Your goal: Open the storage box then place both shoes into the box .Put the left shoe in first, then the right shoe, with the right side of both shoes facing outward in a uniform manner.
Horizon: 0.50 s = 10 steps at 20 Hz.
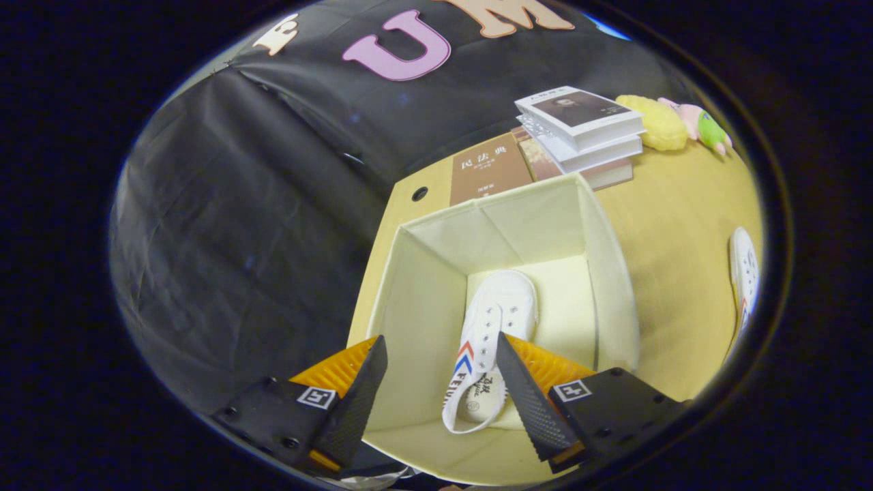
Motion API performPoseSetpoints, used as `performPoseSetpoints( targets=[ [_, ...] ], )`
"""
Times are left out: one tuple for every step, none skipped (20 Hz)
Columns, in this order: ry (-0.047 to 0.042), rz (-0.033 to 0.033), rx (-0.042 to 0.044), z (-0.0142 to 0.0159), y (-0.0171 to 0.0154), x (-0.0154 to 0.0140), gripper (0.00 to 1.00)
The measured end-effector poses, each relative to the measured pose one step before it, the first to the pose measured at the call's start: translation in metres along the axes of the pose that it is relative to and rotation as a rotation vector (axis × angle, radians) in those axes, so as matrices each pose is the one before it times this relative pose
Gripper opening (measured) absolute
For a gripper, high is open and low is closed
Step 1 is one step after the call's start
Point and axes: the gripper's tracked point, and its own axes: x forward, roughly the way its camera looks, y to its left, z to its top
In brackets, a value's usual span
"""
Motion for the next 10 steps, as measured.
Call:
performPoseSetpoints(
  targets=[
    [-0.00598,0.01947,-0.00265,0.00164,0.00234,-0.00584,0.99],
    [-0.00489,0.01558,-0.00578,0.00261,0.00096,-0.00687,0.99],
    [-0.00308,0.00158,-0.01333,0.00228,-0.00248,-0.00637,0.98],
    [-0.00945,-0.01468,-0.02572,0.00447,-0.00658,-0.00713,1.00],
    [-0.01144,-0.01252,-0.02734,0.00484,-0.00648,-0.00771,1.00],
    [-0.01035,-0.00382,-0.01915,0.00419,-0.00597,-0.00839,1.00],
    [-0.01234,0.00194,-0.01132,0.00402,-0.00437,-0.00825,1.00],
    [-0.01404,-0.00108,-0.00599,0.00562,-0.00648,-0.00839,1.00],
    [-0.01452,-0.00485,-0.00414,0.00647,-0.00858,-0.00845,1.00],
    [-0.01733,-0.00721,-0.00032,0.00627,-0.00936,-0.00782,1.00]
  ],
)
